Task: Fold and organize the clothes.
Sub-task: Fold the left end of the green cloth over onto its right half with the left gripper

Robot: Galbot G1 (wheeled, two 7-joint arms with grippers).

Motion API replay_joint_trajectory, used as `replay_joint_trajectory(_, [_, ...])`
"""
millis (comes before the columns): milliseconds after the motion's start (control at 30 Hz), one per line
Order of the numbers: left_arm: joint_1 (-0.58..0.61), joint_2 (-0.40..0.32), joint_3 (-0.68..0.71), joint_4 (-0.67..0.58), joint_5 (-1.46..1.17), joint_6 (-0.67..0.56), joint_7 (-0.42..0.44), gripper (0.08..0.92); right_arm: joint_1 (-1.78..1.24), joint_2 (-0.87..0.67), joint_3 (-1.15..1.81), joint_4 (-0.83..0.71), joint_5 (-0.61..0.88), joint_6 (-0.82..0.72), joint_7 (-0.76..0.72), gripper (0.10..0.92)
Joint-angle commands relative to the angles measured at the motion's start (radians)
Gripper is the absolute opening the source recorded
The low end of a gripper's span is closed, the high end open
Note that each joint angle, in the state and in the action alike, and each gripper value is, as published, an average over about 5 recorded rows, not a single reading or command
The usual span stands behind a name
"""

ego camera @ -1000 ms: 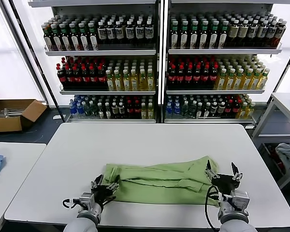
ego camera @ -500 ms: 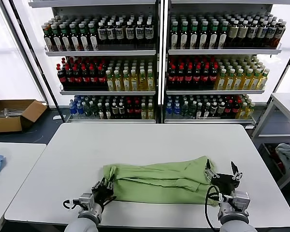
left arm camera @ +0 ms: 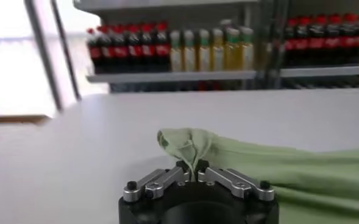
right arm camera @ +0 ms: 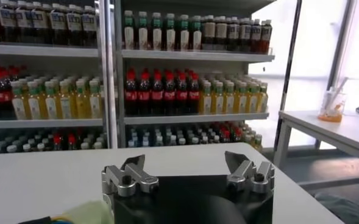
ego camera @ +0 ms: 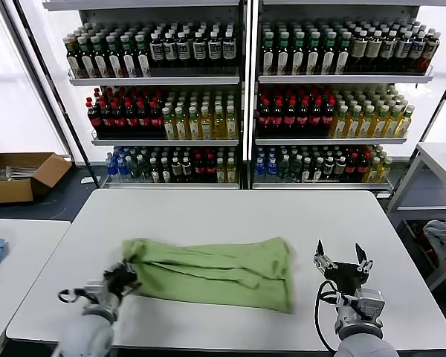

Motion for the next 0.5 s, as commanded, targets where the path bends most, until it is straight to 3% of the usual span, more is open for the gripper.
replay_joint_trajectory(33, [-0.106, 0.371, -0.372, 0.258, -0.033, -0.058, 0.073, 0.115, 0.019, 0.003, -0.004, -0.007, -0.001, -0.002, 0.002, 0.823])
replay_joint_trajectory(167, [-0.061, 0.359, -0.376, 0.163, -0.031, -0.049, 0.084, 0.115, 0.028, 0.013, -0.013, -0.01, -0.008, -0.004, 0.004, 0.823])
replay_joint_trajectory(333, [-0.012, 0.243, -0.246, -0.046, -0.029, -0.007, 0.076, 0.115, 0.025, 0.021, -0.012, -0.006, -0.022, -0.006, 0.005, 0.823])
replay_joint_trajectory(500, [0.009, 0.15, -0.058, -0.174, -0.012, 0.035, 0.055, 0.115, -0.008, 0.023, 0.006, 0.014, -0.023, -0.001, 0.003, 0.823])
